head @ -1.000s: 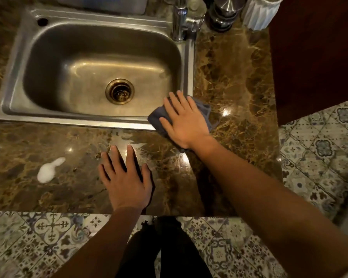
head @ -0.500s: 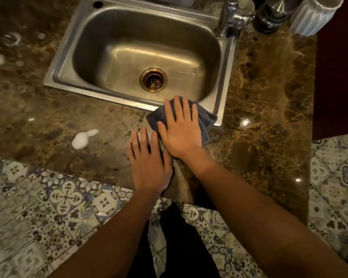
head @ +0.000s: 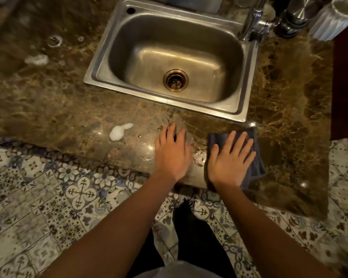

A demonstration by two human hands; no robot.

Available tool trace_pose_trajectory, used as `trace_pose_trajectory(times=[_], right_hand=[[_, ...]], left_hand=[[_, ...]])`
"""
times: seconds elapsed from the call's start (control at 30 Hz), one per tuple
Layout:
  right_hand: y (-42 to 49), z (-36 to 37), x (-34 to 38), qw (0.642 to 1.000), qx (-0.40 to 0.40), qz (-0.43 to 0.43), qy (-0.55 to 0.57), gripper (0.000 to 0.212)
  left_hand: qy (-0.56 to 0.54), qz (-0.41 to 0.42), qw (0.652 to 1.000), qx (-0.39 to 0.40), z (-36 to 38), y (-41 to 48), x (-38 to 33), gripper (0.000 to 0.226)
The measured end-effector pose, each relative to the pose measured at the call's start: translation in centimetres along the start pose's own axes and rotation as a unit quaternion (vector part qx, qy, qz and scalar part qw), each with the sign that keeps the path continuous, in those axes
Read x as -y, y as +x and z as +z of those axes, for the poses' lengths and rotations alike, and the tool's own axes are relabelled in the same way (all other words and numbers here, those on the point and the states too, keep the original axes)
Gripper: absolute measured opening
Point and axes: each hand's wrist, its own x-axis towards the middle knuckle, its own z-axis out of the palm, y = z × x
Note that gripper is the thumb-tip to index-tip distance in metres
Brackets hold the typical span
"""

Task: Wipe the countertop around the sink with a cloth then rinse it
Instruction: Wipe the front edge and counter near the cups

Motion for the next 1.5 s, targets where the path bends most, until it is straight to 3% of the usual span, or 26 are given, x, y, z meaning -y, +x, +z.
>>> trace_pose_trajectory(times=[0.13,0.23,0.3,0.4,0.47,0.57,0.63,0.7,0.77,0.87,0.97,1.03,1.1,1.17,1.23,1.3,1.37,1.5], right_hand=[[-3.1,1.3,7.3,0.998,-0.001,-0.067,0.003,0.071],[-5.9,2.2,10.3,0.989,0.023,-0.143,-0.012,0.071],[-6.6,2.2,9.4,0.979,0.041,-0.197,-0.023,0.068],[-6.1,1.6,5.4,0.961,0.052,-0.267,-0.048,0.066],[-5.2,1.1,3.3,0.978,0.035,-0.199,-0.053,0.066],[-3.9,1.4,4.9,1.000,-0.001,0.003,-0.027,0.068],[-3.3,1.6,8.8,0.990,-0.019,0.141,0.021,0.068],[-3.0,2.1,13.0,0.977,-0.025,0.205,0.052,0.069],[-3.8,3.0,16.7,0.987,-0.041,0.149,0.036,0.070],[-6.3,3.9,18.7,0.999,0.001,-0.036,-0.027,0.071],[-5.5,2.7,14.7,0.969,0.061,-0.234,-0.055,0.068],[-3.7,1.6,11.3,0.945,0.058,-0.312,-0.079,0.065],[-1.6,1.1,9.6,0.966,0.041,-0.245,-0.073,0.065],[-0.3,1.5,11.2,0.996,0.008,-0.073,-0.046,0.066],[0.3,2.0,15.5,0.993,-0.035,0.116,0.006,0.068],[0.8,2.4,20.3,0.974,-0.047,0.209,0.072,0.070],[0.0,3.0,23.7,0.985,-0.046,0.153,0.066,0.071],[-2.6,3.3,22.5,0.993,0.024,-0.111,-0.027,0.070]], left_hand=[[-0.042,0.082,0.995,0.043,-3.3,1.6,3.5,0.045],[-0.046,0.122,0.991,0.012,-6.2,2.9,6.5,0.042],[-0.032,0.117,0.992,-0.034,-8.1,3.7,9.3,0.041],[-0.020,0.040,0.996,-0.077,-10.2,4.3,14.7,0.045],[-0.004,-0.028,0.996,-0.079,-11.1,4.3,18.1,0.054],[0.043,-0.075,0.993,-0.076,-11.7,3.9,22.6,0.064],[0.075,-0.077,0.992,-0.071,-11.6,3.8,24.7,0.068],[0.086,-0.090,0.990,-0.063,-11.4,4.1,26.0,0.071],[0.084,-0.106,0.989,-0.062,-10.9,4.4,26.8,0.073],[0.087,-0.111,0.986,-0.085,-10.0,4.6,27.7,0.074],[0.082,-0.109,0.985,-0.110,-9.6,4.7,28.0,0.076],[0.083,-0.111,0.983,-0.119,-9.5,4.6,28.0,0.075],[0.091,-0.112,0.982,-0.125,-9.5,4.7,27.9,0.075],[0.095,-0.118,0.980,-0.127,-9.5,4.9,27.8,0.073],[0.105,-0.120,0.978,-0.132,-9.4,4.9,27.9,0.072],[0.104,-0.116,0.978,-0.139,-9.4,5.0,27.9,0.071],[0.104,-0.113,0.977,-0.145,-9.4,5.1,27.9,0.070],[0.101,-0.111,0.978,-0.146,-9.4,4.9,28.0,0.069]])
